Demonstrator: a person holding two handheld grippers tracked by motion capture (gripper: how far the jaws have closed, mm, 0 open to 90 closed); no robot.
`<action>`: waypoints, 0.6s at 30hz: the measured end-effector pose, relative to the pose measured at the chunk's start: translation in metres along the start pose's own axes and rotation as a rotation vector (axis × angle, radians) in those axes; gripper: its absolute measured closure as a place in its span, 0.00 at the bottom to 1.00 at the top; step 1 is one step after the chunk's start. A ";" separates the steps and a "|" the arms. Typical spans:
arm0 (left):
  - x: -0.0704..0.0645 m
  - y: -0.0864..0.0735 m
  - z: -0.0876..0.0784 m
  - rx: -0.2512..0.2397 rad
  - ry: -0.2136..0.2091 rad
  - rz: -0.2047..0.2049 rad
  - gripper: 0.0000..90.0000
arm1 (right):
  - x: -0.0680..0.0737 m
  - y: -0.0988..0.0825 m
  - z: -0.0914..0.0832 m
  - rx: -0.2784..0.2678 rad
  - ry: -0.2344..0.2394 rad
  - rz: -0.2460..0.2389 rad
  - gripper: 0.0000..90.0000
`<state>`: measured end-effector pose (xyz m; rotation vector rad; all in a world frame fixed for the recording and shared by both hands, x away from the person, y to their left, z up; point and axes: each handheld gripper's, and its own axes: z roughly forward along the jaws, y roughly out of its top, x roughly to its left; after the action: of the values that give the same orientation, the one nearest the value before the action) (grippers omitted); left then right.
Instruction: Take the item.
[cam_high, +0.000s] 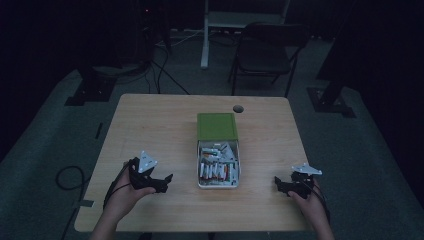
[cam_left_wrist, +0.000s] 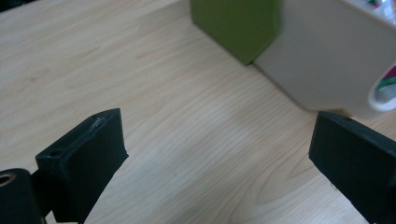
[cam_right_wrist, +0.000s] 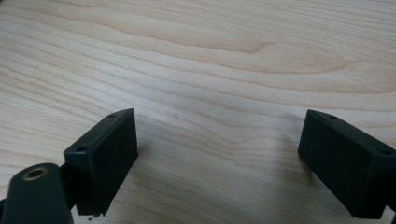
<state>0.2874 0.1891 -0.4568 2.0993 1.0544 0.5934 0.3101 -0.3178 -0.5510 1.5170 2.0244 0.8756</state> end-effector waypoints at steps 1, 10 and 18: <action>0.000 0.000 0.000 0.000 0.000 0.000 0.05 | 0.000 0.000 0.000 0.000 0.000 0.000 0.13; -0.019 0.022 -0.009 -0.057 -0.020 0.065 0.05 | 0.000 0.000 0.000 0.000 0.000 0.000 0.13; -0.034 0.034 -0.011 -0.087 -0.077 0.093 0.05 | 0.000 0.000 0.000 0.000 0.000 0.000 0.13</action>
<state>0.2778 0.1511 -0.4269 2.0869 0.8769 0.5884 0.3101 -0.3178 -0.5510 1.5173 2.0247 0.8756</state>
